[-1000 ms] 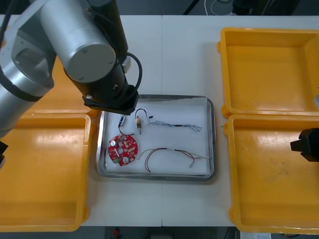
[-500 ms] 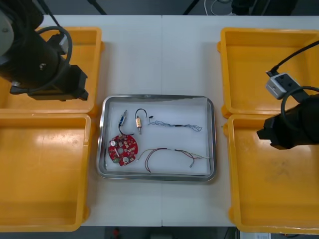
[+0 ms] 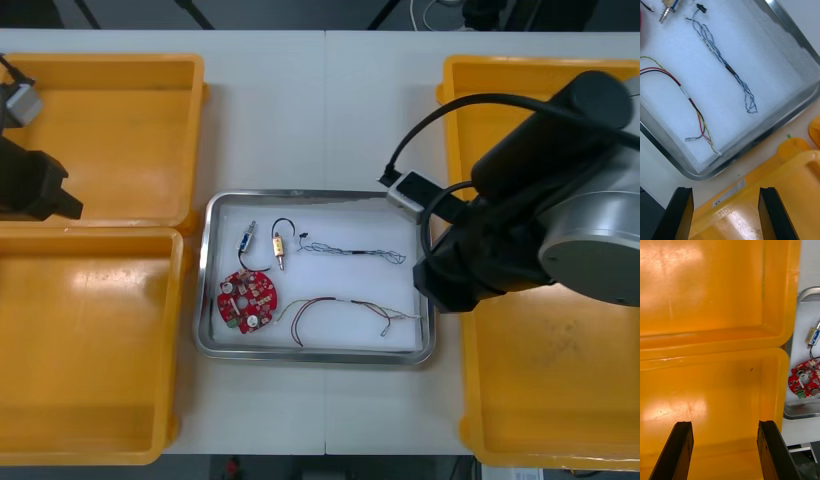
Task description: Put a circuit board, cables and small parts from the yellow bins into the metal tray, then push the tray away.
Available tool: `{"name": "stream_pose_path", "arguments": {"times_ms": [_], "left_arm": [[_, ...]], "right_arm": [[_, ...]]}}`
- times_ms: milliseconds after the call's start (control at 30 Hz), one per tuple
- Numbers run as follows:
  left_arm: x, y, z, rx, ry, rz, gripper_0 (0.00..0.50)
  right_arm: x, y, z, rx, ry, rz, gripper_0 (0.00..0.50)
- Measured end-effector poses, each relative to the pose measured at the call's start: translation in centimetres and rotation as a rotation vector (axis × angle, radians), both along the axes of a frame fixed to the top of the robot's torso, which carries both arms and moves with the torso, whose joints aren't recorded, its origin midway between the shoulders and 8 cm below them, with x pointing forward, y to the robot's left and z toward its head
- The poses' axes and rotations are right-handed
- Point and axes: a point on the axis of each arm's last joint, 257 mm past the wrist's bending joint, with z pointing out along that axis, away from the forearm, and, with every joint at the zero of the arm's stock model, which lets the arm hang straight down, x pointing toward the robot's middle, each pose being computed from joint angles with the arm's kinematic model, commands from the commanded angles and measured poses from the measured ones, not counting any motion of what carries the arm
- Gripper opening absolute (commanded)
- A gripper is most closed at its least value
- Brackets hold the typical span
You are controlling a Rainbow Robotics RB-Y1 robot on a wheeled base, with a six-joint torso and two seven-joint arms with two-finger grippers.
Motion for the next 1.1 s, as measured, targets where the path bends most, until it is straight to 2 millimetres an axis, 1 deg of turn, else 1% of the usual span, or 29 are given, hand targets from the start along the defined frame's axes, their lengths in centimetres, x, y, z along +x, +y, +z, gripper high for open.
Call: {"name": "stream_pose_path", "arguments": {"times_ms": [167, 267, 333, 433, 633, 733, 900, 1100], "left_arm": [[-1.3, 3.2, -0.8, -0.028, 0.01, 0.091, 0.5], [-2.1, 4.6, -1.2, -0.034, 0.017, 0.125, 0.5], [-2.5, 5.2, -1.6, -0.03, 0.024, 0.133, 0.5], [-3.0, 5.6, -2.2, -0.025, 0.037, 0.139, 0.5], [-3.9, 5.7, -2.9, -0.002, 0.042, 0.136, 0.5], [-4.3, 5.9, -2.8, 0.011, 0.033, 0.136, 0.5], [-4.7, 6.4, -2.7, 0.021, 0.023, 0.137, 0.5], [-5.5, 6.9, -3.5, 0.051, 0.038, 0.12, 0.5]], "right_arm": [[-0.4, 3.6, -1.2, -0.033, 0.002, 0.072, 0.5], [-0.7, 5.1, -2.3, -0.064, 0.006, 0.121, 0.5], [-1.0, 5.6, -3.1, -0.102, 0.006, 0.18, 0.5], [-1.4, 6.3, -4.5, -0.17, -0.003, 0.291, 0.5], [-1.5, 8.3, -6.6, -0.221, -0.061, 0.376, 0.5], [-1.8, 9.4, -7.8, -0.249, -0.079, 0.445, 0.5], [-2.2, 11.2, -10.2, -0.249, -0.073, 0.483, 0.5], [-2.7, 12.1, -12.7, -0.268, -0.066, 0.52, 0.5]]}}
